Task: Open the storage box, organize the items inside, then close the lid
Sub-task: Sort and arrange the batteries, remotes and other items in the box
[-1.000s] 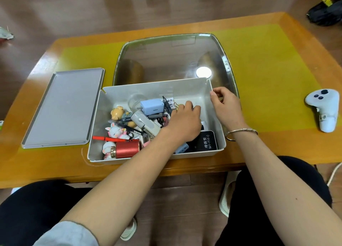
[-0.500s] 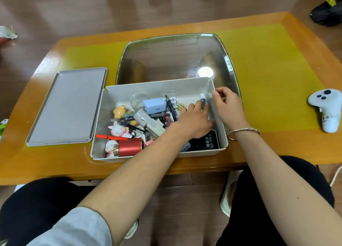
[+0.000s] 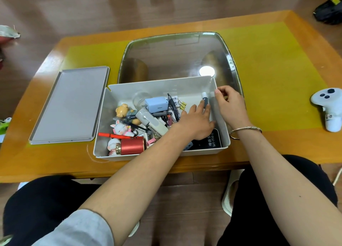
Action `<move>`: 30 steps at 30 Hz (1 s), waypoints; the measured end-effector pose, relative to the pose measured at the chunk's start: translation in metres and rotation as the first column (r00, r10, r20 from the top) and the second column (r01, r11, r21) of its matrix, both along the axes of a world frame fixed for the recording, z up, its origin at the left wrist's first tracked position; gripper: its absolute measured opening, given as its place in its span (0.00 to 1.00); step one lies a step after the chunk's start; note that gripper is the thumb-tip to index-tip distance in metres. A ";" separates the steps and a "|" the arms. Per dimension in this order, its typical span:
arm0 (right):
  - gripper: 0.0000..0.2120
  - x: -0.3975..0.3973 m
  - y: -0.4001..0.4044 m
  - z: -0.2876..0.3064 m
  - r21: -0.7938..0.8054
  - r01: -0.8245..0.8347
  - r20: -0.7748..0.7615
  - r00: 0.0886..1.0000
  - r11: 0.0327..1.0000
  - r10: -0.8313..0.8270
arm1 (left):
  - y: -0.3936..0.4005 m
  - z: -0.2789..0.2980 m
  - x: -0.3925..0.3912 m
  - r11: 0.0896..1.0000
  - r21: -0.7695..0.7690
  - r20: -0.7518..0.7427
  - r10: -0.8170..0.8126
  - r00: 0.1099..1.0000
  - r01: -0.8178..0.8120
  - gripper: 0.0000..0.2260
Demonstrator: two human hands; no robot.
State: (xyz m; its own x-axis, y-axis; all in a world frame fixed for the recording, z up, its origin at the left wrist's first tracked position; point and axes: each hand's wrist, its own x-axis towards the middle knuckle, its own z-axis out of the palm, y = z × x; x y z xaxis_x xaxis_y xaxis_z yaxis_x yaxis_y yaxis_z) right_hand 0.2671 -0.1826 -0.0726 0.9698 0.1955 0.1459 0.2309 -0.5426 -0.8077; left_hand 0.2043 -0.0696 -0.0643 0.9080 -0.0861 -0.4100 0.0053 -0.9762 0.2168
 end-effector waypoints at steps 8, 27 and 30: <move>0.10 0.001 -0.001 -0.001 0.021 0.007 -0.014 1.000 1.000 -0.007 | 0.002 0.003 0.004 1.000 0.016 0.021 -0.019 1.000 0.018 0.30; 0.11 -0.002 -0.005 0.004 -0.040 -0.009 0.017 1.000 0.999 0.009 | 0.019 0.024 -0.018 0.998 -0.042 0.256 -0.036 0.966 0.048 0.25; 0.11 -0.003 -0.004 0.010 -0.139 -0.003 0.071 0.997 0.990 0.013 | 0.038 0.030 -0.033 0.999 -0.052 0.363 0.011 0.932 0.009 0.23</move>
